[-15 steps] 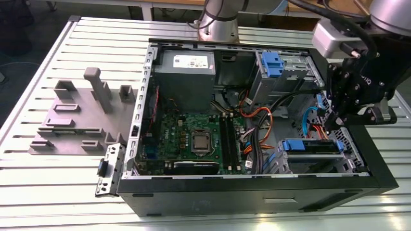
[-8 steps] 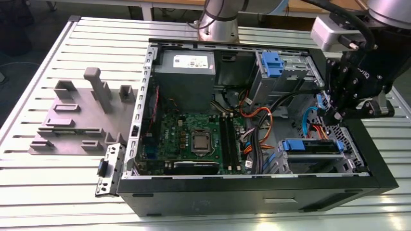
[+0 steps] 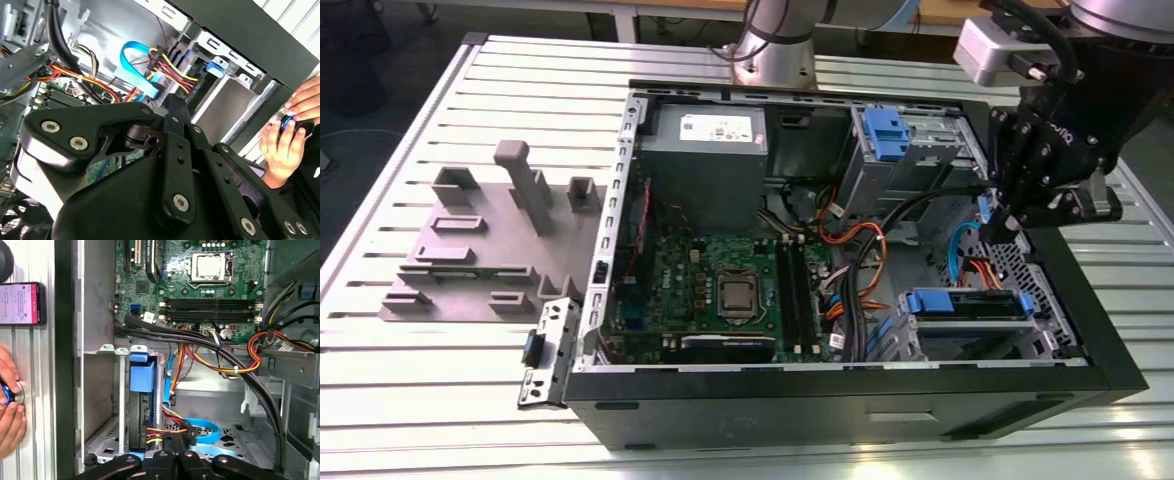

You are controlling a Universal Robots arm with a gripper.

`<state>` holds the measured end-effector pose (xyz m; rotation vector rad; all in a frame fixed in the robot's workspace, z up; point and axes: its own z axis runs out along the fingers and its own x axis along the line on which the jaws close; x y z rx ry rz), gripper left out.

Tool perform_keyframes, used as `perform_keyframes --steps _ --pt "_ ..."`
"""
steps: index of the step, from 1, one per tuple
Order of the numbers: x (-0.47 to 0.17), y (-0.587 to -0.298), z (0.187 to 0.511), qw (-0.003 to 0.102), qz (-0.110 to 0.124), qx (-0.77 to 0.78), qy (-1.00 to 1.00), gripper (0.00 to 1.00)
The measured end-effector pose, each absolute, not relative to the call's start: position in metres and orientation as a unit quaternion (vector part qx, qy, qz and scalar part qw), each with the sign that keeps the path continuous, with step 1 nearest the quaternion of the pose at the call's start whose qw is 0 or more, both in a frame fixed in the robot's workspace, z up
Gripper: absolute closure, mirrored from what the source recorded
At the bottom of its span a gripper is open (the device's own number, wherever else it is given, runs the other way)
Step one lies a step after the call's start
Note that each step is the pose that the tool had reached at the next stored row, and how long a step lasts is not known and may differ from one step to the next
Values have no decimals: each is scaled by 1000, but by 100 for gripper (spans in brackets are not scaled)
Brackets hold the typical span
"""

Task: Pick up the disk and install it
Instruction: 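Insert the second disk wire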

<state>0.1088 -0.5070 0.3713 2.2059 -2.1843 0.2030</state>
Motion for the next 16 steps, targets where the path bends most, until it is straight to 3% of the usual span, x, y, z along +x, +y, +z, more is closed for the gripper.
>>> perform_keyframes --steps 9,14,16 --pt "109 -506 377 18 62 708 -703 89" --pt "111 -506 377 33 46 709 -703 89" --pt "114 -506 377 34 43 709 -703 89"
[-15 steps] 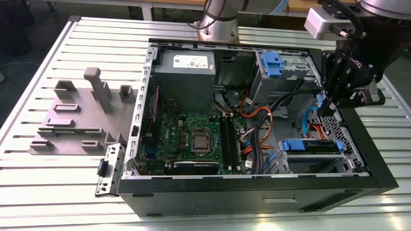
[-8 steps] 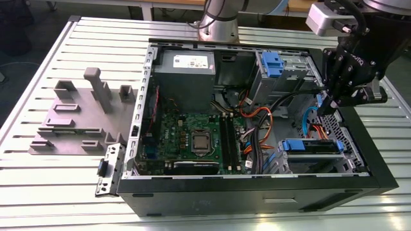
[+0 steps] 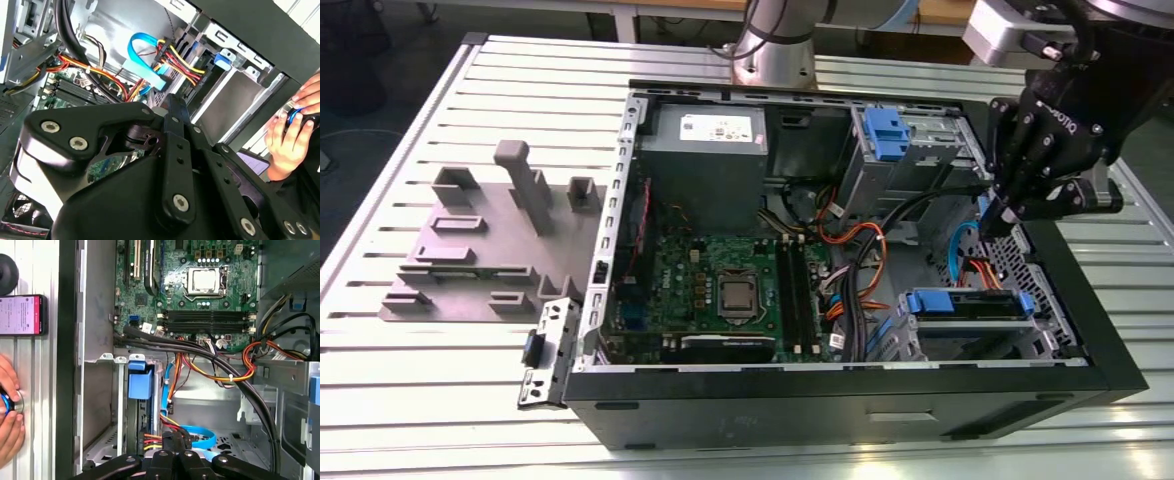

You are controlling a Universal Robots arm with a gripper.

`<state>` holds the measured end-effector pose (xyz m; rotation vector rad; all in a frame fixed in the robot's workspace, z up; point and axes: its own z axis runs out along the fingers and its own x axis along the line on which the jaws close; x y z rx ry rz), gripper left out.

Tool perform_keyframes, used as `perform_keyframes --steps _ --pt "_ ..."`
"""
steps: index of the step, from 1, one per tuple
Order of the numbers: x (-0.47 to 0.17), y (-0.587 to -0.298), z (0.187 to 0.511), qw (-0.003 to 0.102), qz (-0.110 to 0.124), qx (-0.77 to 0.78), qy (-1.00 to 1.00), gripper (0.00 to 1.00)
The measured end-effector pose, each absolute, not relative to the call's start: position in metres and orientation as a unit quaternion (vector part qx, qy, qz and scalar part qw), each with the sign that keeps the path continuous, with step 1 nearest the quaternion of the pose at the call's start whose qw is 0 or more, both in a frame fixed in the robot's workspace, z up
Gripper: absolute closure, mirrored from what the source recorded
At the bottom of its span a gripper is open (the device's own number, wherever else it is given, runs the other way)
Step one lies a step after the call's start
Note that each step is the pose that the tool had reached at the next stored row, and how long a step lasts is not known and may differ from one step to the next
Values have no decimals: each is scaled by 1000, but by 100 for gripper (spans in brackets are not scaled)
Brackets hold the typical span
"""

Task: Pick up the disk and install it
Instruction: 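Insert the second disk wire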

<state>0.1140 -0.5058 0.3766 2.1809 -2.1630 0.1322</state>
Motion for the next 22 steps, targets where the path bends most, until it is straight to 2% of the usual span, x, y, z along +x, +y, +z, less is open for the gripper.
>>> perform_keyframes --steps 17,18,19,20,22 --pt "116 -500 374 33 41 709 -703 89" --pt "116 -500 374 33 41 709 -703 83" --pt "116 -500 374 33 41 709 -703 83" --pt "116 -500 373 33 41 709 -703 76" --pt "117 -499 373 33 41 709 -703 76"
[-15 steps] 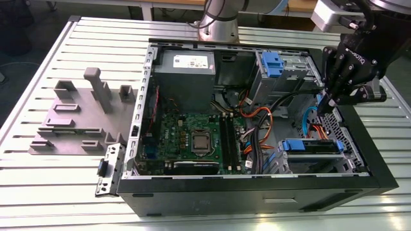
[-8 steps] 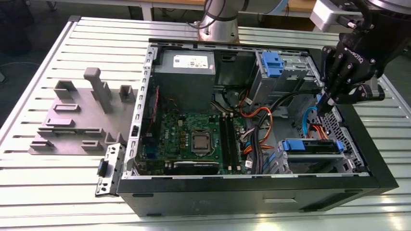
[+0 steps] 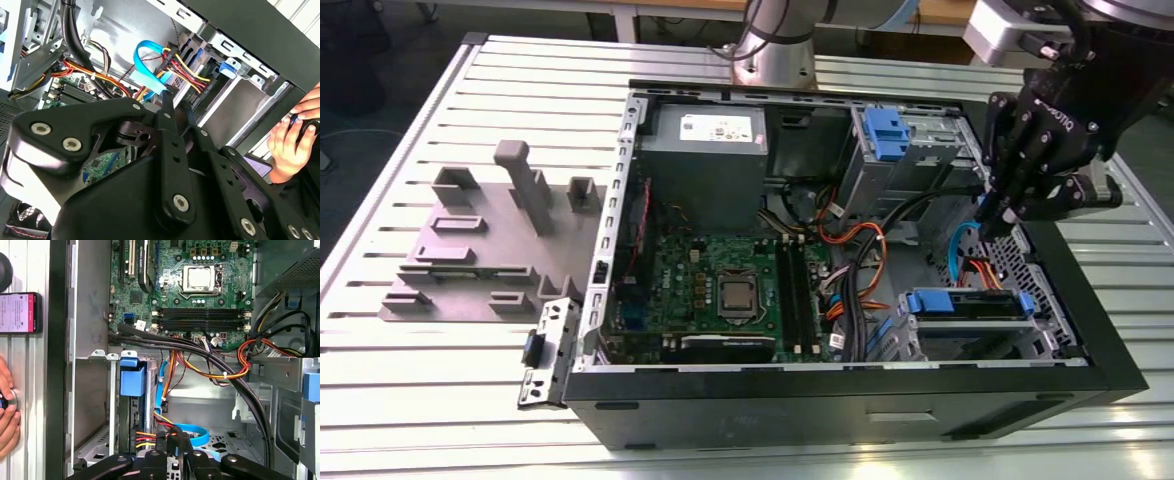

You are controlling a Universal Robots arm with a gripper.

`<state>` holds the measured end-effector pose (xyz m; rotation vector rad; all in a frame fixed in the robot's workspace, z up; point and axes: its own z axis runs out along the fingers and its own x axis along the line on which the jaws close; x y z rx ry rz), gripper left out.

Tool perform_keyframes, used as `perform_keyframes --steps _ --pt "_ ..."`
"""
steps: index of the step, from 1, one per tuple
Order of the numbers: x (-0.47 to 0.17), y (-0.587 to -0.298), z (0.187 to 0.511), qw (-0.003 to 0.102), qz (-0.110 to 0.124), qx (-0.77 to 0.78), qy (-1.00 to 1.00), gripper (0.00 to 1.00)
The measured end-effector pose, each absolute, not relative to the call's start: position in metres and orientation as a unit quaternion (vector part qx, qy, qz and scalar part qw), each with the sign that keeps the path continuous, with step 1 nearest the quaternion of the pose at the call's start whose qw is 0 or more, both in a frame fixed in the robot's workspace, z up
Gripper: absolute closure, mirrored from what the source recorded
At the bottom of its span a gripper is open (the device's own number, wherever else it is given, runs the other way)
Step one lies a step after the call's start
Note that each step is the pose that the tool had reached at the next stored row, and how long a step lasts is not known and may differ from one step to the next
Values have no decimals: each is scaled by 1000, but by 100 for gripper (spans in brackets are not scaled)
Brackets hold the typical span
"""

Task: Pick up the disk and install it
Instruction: 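Insert the second disk wire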

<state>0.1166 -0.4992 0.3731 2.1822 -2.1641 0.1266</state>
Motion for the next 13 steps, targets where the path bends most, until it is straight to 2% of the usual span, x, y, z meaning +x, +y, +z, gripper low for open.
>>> perform_keyframes --steps 13 --pt "118 -497 361 35 44 709 -703 76"
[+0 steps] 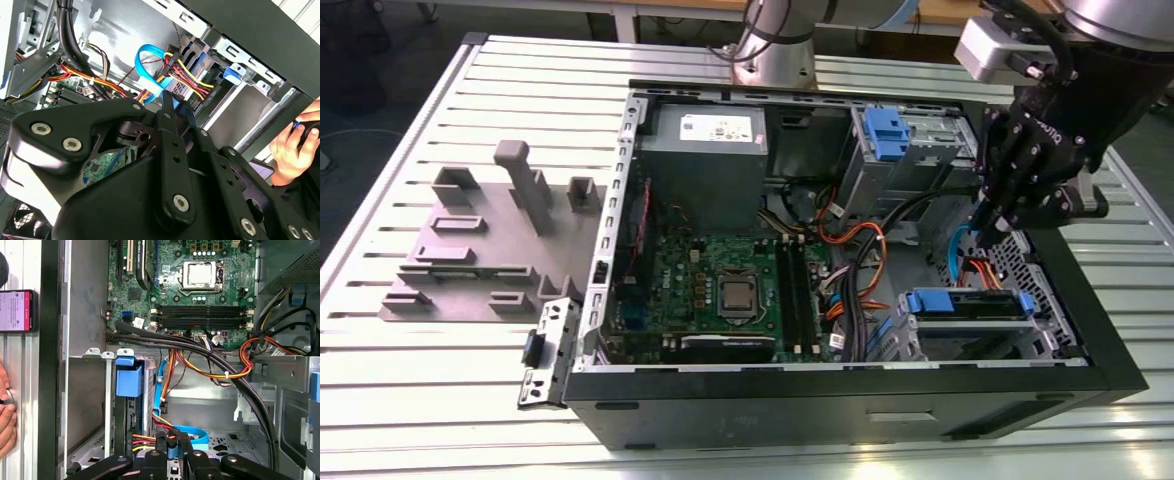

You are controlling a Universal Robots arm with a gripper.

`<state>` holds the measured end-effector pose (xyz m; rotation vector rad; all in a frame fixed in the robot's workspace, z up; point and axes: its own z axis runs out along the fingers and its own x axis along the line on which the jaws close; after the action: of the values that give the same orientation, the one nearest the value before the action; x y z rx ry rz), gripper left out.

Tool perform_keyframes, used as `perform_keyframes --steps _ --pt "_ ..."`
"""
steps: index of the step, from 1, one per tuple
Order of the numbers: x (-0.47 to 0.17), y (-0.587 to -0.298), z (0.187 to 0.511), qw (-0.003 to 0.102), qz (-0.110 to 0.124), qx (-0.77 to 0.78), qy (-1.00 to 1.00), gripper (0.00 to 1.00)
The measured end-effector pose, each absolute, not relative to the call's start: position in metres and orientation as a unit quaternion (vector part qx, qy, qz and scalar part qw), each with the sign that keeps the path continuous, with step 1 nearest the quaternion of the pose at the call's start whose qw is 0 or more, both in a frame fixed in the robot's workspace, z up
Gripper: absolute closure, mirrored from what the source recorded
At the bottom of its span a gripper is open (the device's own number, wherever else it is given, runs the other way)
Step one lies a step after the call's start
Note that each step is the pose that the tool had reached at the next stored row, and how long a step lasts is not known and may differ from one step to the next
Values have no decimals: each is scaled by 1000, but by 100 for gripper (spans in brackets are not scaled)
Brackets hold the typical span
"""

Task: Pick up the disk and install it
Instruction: 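Insert the second disk wire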

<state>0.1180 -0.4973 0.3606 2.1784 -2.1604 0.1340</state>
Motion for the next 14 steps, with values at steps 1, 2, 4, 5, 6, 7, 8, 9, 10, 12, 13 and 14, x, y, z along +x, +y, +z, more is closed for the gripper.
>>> perform_keyframes --steps 1,2,4,5,6,7,8,9,10,12,13,14 --pt "118 -497 359 36 44 709 -703 76" --pt "118 -497 358 37 45 709 -703 76" --pt "118 -497 356 39 47 709 -703 76" --pt "118 -497 355 40 49 709 -703 76" --pt "118 -497 355 42 50 709 -703 76" --pt "118 -497 355 42 50 709 -703 78" --pt "118 -497 355 42 50 709 -703 78" --pt "118 -497 355 42 50 709 -703 84" --pt "118 -497 355 42 50 709 -703 84" --pt "118 -497 355 42 50 709 -703 84" --pt "118 -497 355 42 50 709 -703 84" --pt "118 -497 355 42 50 709 -703 84"
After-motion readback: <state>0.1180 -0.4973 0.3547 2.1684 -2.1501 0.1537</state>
